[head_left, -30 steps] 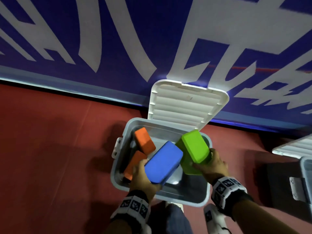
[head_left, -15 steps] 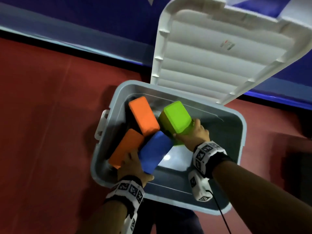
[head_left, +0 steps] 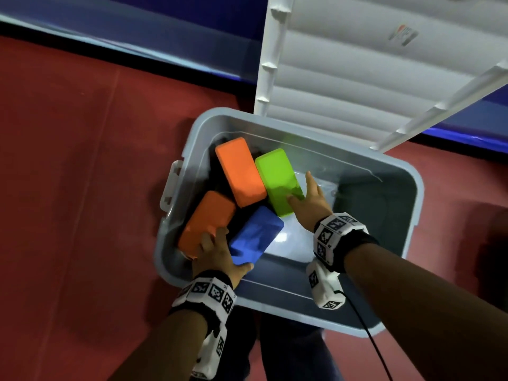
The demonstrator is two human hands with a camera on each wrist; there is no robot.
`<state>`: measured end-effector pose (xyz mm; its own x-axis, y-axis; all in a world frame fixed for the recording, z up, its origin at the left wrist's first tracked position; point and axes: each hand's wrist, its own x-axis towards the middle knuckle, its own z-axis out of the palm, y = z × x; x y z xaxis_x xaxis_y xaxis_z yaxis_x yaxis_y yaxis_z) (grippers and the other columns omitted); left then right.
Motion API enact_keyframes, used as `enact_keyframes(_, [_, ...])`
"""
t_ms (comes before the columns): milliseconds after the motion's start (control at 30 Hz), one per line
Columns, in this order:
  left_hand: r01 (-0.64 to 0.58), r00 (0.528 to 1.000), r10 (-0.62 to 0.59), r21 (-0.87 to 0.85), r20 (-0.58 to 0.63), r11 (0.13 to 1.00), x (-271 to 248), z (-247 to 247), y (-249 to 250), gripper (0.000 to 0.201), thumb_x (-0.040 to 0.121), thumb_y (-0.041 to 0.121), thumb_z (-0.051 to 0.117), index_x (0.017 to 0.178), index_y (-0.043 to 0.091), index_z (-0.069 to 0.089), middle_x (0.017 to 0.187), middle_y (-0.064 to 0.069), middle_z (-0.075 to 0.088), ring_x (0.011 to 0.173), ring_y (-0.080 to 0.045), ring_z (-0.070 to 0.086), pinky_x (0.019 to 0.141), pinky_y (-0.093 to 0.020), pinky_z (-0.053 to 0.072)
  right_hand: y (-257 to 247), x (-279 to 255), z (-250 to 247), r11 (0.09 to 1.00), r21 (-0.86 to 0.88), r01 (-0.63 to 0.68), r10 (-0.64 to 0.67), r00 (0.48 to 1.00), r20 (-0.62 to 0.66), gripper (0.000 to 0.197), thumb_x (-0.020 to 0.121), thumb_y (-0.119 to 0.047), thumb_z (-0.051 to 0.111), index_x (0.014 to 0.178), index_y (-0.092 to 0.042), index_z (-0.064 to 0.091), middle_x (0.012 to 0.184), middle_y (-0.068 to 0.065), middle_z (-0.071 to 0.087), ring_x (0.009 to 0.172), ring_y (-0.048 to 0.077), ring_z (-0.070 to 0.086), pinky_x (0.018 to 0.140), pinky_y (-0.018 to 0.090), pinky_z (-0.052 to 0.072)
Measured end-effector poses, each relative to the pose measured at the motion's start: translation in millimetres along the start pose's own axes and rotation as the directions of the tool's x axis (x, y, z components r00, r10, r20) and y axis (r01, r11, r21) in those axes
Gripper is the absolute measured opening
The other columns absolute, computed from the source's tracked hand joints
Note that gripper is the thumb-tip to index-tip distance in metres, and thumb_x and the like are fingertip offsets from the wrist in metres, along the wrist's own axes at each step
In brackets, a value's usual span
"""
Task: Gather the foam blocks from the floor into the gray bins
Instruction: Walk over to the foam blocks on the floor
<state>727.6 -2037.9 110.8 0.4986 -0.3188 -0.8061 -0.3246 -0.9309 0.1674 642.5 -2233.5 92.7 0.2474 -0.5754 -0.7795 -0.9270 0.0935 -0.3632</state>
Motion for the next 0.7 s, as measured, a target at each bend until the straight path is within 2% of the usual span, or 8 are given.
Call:
enact_keyframes(100, [-0.010,1.000,0.010,-0.057,-0.009,0.998,-14,-12,9,0.076,0.072,0.037,0.076,0.134,0.028,0.033,0.132,-0.005,0.030,0.118,-0.031,0.045,0.093,-0.039,0.044,-1,-20,-19,1.000,-0.007,-0.001,0.001,1.000,-0.025,0.070,0.094,-0.034,0.052,0.151,-0.024,0.013,0.158,0.007,0.017,0.142,0.026,0.025,0.111,0.032,0.024])
enact_keyframes(267, [-0.052,0.998,0.047,-0.138,-0.040,0.989,-50,-53,20,0.062,0.078,0.026,0.070,0.132,0.016,0.040,0.134,-0.014,0.035,0.118,-0.034,0.044,0.097,-0.040,0.040,3,-78,-54,0.999,0.018,-0.031,0.032,0.999,-0.042,0.060,0.093,-0.031,0.055,0.146,-0.018,0.030,0.147,0.014,0.035,0.132,0.028,0.040,0.106,0.031,0.031])
enact_keyframes(400, [-0.102,0.994,0.095,-0.189,-0.046,0.977,-105,-102,33,0.058,0.079,0.021,0.071,0.129,0.007,0.044,0.132,-0.019,0.044,0.118,-0.034,0.048,0.098,-0.039,0.040,8,-150,-89,0.996,0.063,-0.070,0.072,0.997,-0.026,0.055,0.092,-0.032,0.057,0.140,-0.016,0.037,0.137,0.016,0.046,0.122,0.029,0.048,0.100,0.031,0.037])
enact_keyframes(500, [-0.173,0.984,0.156,-0.240,-0.088,0.955,-161,-139,51,0.049,0.079,0.012,0.071,0.121,-0.003,0.051,0.122,-0.022,0.054,0.111,-0.033,0.053,0.090,-0.035,0.041,8,-213,-116,0.988,0.134,-0.080,0.084,0.996,-0.027,0.051,0.092,-0.031,0.057,0.138,-0.015,0.040,0.135,0.014,0.050,0.119,0.028,0.051,0.098,0.031,0.039])
enact_keyframes(600, [-0.252,0.968,0.241,-0.285,-0.074,0.925,-226,-175,69,0.040,0.084,0.010,0.065,0.120,0.002,0.051,0.109,-0.009,0.056,0.107,-0.026,0.055,0.082,-0.026,0.040,8,-274,-137,0.983,0.173,-0.064,0.073,0.996,-0.042,0.048,0.092,-0.032,0.057,0.134,-0.015,0.043,0.133,0.012,0.052,0.118,0.027,0.052,0.100,0.033,0.040])
enact_keyframes(700, [-0.341,0.940,0.321,-0.341,-0.116,0.876,-284,-202,74,0.020,0.086,0.009,0.062,0.098,0.017,0.050,0.087,0.003,0.054,0.093,-0.022,0.055,0.080,-0.025,0.041,5,-329,-148,0.976,0.218,-0.016,0.041,0.993,-0.111,0.044,0.092,-0.028,0.058,0.131,-0.011,0.048,0.129,0.012,0.056,0.118,0.028,0.052,0.102,0.034,0.040])
